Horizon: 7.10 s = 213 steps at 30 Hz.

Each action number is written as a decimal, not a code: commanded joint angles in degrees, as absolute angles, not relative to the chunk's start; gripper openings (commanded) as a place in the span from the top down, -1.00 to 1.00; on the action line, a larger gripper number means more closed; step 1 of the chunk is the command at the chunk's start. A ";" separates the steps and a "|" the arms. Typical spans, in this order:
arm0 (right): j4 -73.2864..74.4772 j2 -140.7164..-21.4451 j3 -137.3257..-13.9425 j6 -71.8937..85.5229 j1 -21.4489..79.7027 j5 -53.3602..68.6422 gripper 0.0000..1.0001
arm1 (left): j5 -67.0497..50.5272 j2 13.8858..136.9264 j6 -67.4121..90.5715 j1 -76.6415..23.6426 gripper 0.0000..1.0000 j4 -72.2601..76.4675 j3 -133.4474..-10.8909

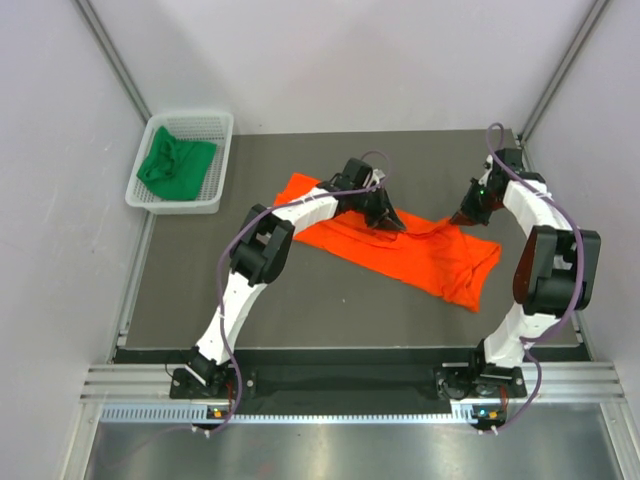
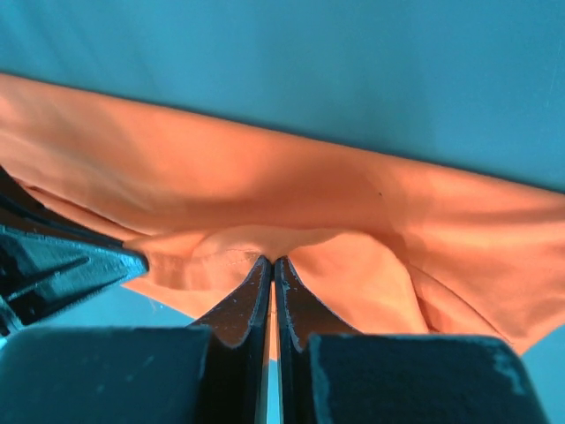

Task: Fold and stack the t-shirts
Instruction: Fold the tshirt

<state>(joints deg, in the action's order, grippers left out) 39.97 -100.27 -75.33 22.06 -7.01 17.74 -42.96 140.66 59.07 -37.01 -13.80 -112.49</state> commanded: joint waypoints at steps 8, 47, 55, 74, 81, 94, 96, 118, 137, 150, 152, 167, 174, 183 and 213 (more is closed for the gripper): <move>42.98 -90.89 -69.18 23.38 -8.61 20.39 1.00 | -47.72 140.72 59.94 -37.35 0.87 -12.74 -115.06; 53.88 -73.91 -50.89 17.85 -14.06 11.78 0.00 | -39.64 127.09 21.19 -27.54 0.38 -42.28 -101.43; 51.25 -78.92 -49.04 16.00 -13.98 12.22 0.05 | -38.50 129.28 18.72 -20.48 0.44 -41.84 -100.02; 50.72 -88.32 -44.91 25.40 -14.24 -4.30 0.80 | -31.99 132.36 19.16 -15.65 0.54 -45.52 -97.73; 54.74 -84.64 -49.39 23.48 -14.24 -2.20 0.53 | -31.29 128.77 17.75 -15.38 0.52 -49.13 -102.04; 52.05 -82.96 -66.17 21.70 -1.72 15.28 -0.31 | -38.14 131.65 25.39 -11.78 0.49 -39.11 -106.17; 47.74 -87.43 -69.95 24.15 7.41 16.60 -0.28 | -38.67 133.06 26.89 -11.69 0.49 -36.32 -106.17; 30.58 -112.31 -77.95 35.51 22.68 6.60 0.81 | -23.83 126.67 26.55 -9.76 0.43 -40.25 -105.30; 42.54 -96.43 -78.95 31.12 12.06 10.28 -0.65 | -14.68 114.78 22.50 -5.89 -0.28 -43.33 -91.14; 41.85 -84.55 -62.94 21.36 -18.18 11.51 -0.82 | -10.55 121.89 23.12 -4.83 -0.33 -46.67 -95.00; 41.14 -85.25 -61.26 21.18 -19.59 10.73 -0.80 | -10.81 122.60 23.12 -4.83 -0.31 -46.50 -95.27; 32.17 -96.23 -61.00 19.78 -22.76 7.65 -0.40 | -11.25 125.33 22.15 -4.75 0.96 -46.40 -96.06; 28.49 -98.87 -59.77 19.16 -22.85 6.41 -0.08 | -11.51 124.72 21.62 -4.75 1.00 -46.85 -95.89; 19.61 -101.16 -59.84 20.13 -22.41 6.94 0.96 | -12.22 121.12 21.62 -4.75 1.00 -44.39 -90.10; 11.52 -148.18 -128.32 25.74 -6.42 13.27 0.87 | -12.47 82.10 48.08 -44.03 0.99 -34.10 -48.43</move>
